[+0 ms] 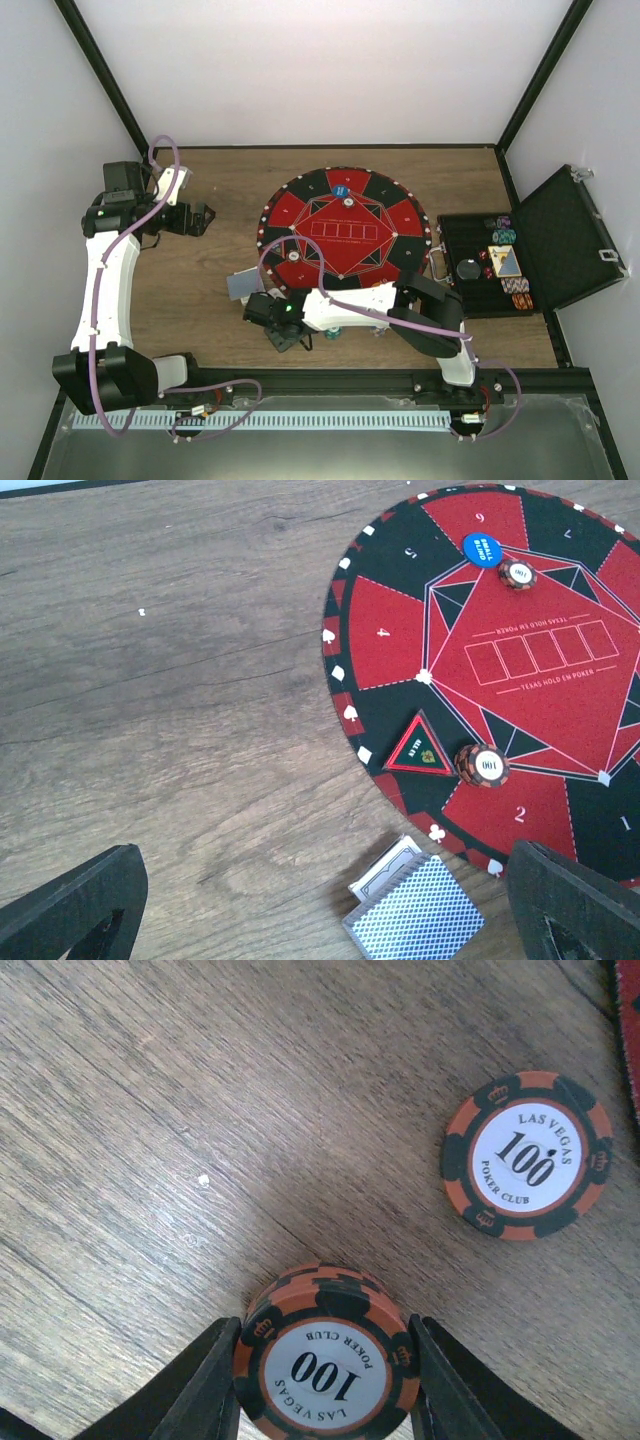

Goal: Distribute texas hold em gaming equipment

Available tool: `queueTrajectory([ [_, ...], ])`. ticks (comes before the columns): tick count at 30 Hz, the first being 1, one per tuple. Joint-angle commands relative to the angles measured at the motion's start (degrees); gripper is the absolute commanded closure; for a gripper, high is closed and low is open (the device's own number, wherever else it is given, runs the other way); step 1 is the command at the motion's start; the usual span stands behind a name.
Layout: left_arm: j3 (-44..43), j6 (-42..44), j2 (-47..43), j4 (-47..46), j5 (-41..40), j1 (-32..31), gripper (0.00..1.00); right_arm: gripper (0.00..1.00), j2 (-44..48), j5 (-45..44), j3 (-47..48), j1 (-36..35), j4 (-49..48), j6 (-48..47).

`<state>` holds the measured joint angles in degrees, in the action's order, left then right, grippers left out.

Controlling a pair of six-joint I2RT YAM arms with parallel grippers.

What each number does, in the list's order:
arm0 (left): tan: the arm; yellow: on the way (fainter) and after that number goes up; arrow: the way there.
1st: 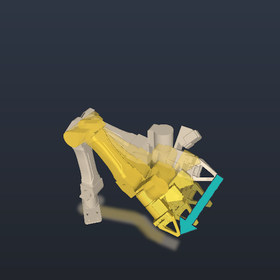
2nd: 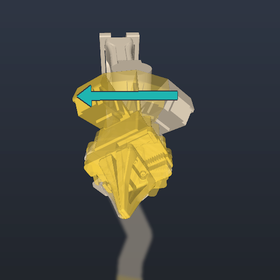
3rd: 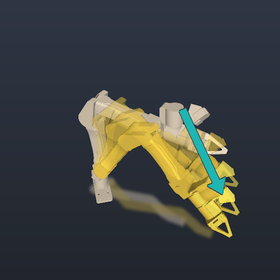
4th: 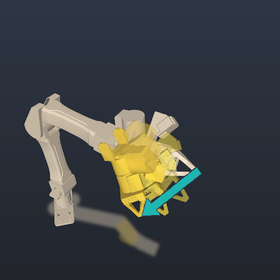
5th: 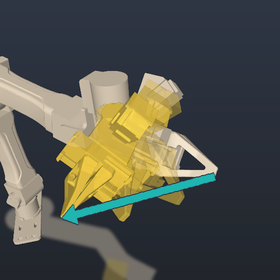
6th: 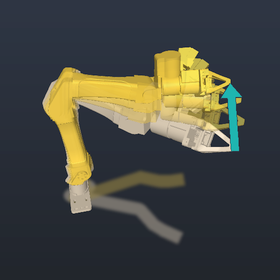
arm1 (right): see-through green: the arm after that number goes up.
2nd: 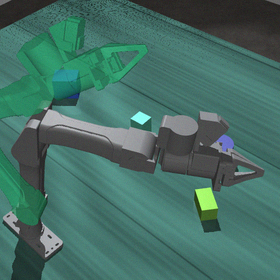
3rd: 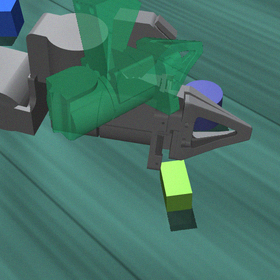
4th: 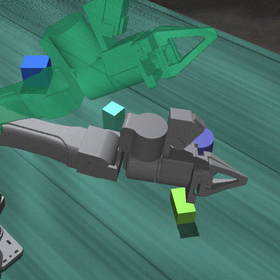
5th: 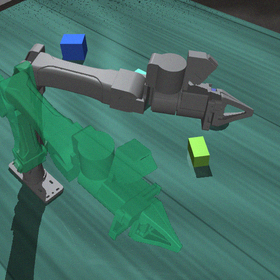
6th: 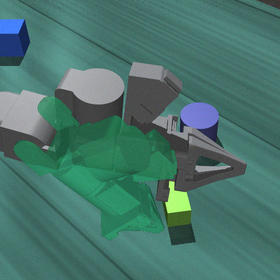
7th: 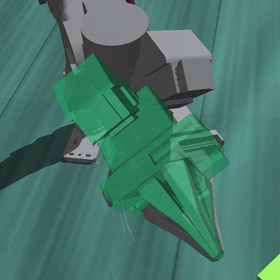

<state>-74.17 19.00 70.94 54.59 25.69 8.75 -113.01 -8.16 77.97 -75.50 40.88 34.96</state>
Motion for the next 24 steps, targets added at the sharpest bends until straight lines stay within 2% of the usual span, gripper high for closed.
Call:
queueTrajectory([
  [1, -1.55, -0.57, -1.06, 0.17, 0.87, 0.3, 0.0, 0.76, 1.43, -1.4, 2.57, 0.38, 1.22, 0.02],
  [10, -2.01, -0.49, -0.78, 0.26, 1.11, 0.24, 0.0, 0.76, 10.07, -2.54, -0.17, 4.56, 3.57, -0.36],
  [19, -2.47, -0.54, -0.58, 0.43, 1.19, 0.34, 0.0, 0.76, 20.12, -3.3, -12.45, 17.57, 1.35, -2.79],
  [24, -2.56, -0.51, -0.54, 0.43, 1.27, 0.3, 0.0, 0.76, 22.04, -4.72, -19.09, 26.02, -1.66, -5.2],
])
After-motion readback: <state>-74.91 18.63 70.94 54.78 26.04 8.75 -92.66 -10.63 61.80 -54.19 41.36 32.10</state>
